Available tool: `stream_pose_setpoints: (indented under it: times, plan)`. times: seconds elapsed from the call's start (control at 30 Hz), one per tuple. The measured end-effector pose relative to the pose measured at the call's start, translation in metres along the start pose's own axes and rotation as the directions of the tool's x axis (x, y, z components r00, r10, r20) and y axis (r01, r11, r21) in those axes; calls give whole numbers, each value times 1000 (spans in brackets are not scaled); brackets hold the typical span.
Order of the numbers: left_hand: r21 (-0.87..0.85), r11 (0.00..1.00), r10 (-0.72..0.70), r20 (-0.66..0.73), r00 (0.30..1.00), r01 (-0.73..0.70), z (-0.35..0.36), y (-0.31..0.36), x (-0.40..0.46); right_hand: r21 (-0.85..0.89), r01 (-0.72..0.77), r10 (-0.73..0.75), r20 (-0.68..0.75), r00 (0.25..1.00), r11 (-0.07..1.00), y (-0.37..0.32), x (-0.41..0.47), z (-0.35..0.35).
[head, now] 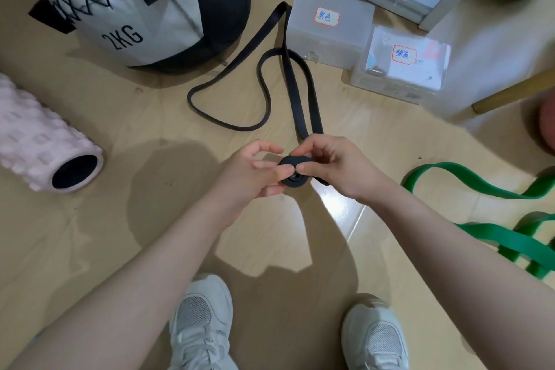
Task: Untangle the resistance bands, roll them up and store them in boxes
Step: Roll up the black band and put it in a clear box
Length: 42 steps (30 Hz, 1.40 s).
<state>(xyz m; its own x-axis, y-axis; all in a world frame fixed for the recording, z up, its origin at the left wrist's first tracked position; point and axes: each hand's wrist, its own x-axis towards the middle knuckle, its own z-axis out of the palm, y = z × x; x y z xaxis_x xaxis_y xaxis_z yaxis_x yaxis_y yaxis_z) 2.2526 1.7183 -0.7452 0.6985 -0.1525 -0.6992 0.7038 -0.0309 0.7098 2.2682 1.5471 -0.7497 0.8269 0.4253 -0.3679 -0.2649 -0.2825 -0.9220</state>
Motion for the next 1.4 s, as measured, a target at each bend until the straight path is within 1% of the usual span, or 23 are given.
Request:
stream_pose_setpoints:
  times: [0.1, 0.23, 0.3, 0.4, 0.47, 0.5, 0.53, 0.6, 0.67, 0.73, 0.8, 0.9, 0.97, 1.0, 1.07, 1.1, 1.17, 1.23, 1.3, 1.4]
  plan:
    - [56, 998, 2, 26, 1000, -3, 0, -4, 0, -122, 18, -12, 49, 999, 992, 5, 2, 1]
    - [86, 992, 92, -28, 995, -89, 5, -22, -2, -143, -21, 39, 122, 992, 990, 10, 2, 0]
    - [101, 988, 122, -49, 991, -117, 6, -28, -2, -196, -43, 71, 139, 988, 980, 14, 2, 2]
    - [103, 989, 116, -86, 990, -106, 3, -32, -1, -351, -66, 136, 179, 974, 934, 20, 4, 1]
    - [56, 994, 96, -138, 986, -89, 0, -32, 1, -501, -6, 132, 217, 967, 866, 21, 3, -2]
    - [17, 997, 81, -165, 983, -80, -2, -31, 1, -546, 22, 109, 207, 972, 837, 22, 2, -2]
    - [-24, 997, 67, -186, 980, -72, -3, -30, 1, -576, 49, 67, 179, 981, 816, 22, 0, 1]
    - [-97, 993, 51, -216, 975, -74, -4, -27, 2, -647, 109, -74, 80, 994, 754, 27, -5, 14]
    - [-147, 985, 50, -248, 967, -89, -3, -25, 2, -693, 89, -165, -44, 985, 715, 32, -8, 31]
    - [-196, 976, 37, -276, 960, -94, 1, -25, 1, -696, 46, -225, -169, 960, 717, 37, -7, 44]
    - [-238, 966, 24, -308, 951, -102, 4, -25, 0, -729, 16, -300, -261, 917, 684, 40, -4, 51]
    - [-305, 945, 8, -345, 938, -120, 5, -25, -1, -766, 0, -365, -306, 879, 642, 36, 1, 58]
    - [-372, 921, -9, -310, 951, -112, 4, -23, -2, -751, 32, -384, -300, 873, 659, 33, 4, 56]
    - [-396, 913, -10, -264, 964, -99, 2, -22, -2, -737, 70, -395, -276, 876, 672, 32, 4, 51]
    - [-381, 924, -7, -134, 991, -45, -4, -22, -3, -703, 190, -427, -178, 887, 686, 34, 1, 38]
    - [-342, 940, -14, -63, 998, -8, -9, -23, -3, -687, 251, -443, -115, 889, 682, 35, -1, 31]
    - [-190, 981, -27, 51, 998, 37, -17, -25, -1, -666, 318, -440, -18, 898, 675, 39, -6, 19]
    - [-49, 997, -45, 111, 993, 51, -21, -25, 1, -632, 328, -386, 50, 921, 702, 41, -8, 14]
    - [11, 996, -87, 163, 983, 86, -21, -23, 4, -598, 334, -319, 134, 938, 729, 41, -7, 13]
    - [134, 983, -156, 222, 963, 128, -21, -19, 9, -623, 367, -281, 237, 930, 691, 36, -2, 12]
